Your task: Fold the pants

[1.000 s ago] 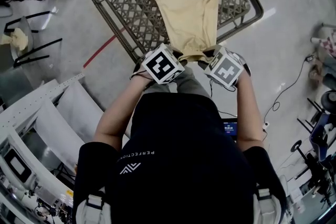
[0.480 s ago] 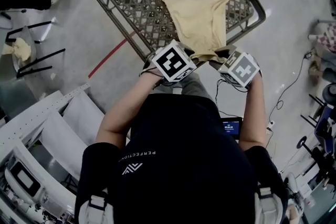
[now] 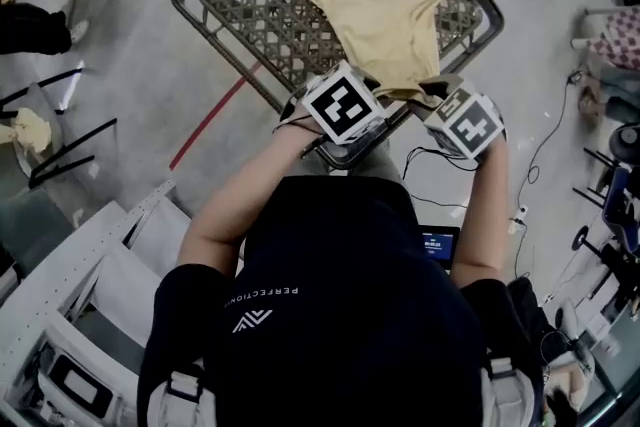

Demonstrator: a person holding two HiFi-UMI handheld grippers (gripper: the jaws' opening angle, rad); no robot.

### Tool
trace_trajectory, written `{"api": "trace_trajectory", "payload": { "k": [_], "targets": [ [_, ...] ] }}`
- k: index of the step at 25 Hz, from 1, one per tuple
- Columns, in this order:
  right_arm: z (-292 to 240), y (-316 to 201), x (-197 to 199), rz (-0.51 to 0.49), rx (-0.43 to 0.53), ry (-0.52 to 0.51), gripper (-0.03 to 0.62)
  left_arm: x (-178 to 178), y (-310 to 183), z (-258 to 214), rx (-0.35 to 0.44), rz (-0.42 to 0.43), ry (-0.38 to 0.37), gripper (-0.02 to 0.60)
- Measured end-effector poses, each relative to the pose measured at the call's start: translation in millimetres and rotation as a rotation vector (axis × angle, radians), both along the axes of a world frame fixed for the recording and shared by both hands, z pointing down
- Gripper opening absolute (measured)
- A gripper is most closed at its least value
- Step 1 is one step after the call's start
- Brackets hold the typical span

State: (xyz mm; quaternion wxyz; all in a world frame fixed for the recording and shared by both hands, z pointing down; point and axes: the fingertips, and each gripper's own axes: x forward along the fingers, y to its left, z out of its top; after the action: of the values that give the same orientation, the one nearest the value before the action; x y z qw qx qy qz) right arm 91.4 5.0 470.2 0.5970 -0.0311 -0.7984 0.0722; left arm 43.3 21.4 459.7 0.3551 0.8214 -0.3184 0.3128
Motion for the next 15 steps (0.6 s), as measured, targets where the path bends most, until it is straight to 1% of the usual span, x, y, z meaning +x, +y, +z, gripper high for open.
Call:
{"api": "trace_trajectory", "payload": {
  "k": [2, 5, 8, 13, 15],
  "targets": [
    [1, -7, -4, -0.006, 0.007, -0.008, 0.146, -4, -7, -1, 0.002, -0.012, -0.007, 0.101],
    [2, -26, -15, -0.021, 0.015, -0.030, 0.146, -17, -26, -1, 0.010, -0.042, -0.043, 0.103],
    [6, -44, -21, -0.055, 0.018, -0.026, 0.146, -20, -40, 3, -0.024, -0.089, -0.033, 0.103],
    [11, -78, -35, -0.101, 0.015, -0.029, 0.146, -35, -73, 9, -0.039, -0.156, -0.063, 0.103],
    [17, -90, -41, -0.113, 0.008, -0.040, 0.147, -41, -85, 14, -0.056, -0.184, -0.064, 0.104]
  ]
}}
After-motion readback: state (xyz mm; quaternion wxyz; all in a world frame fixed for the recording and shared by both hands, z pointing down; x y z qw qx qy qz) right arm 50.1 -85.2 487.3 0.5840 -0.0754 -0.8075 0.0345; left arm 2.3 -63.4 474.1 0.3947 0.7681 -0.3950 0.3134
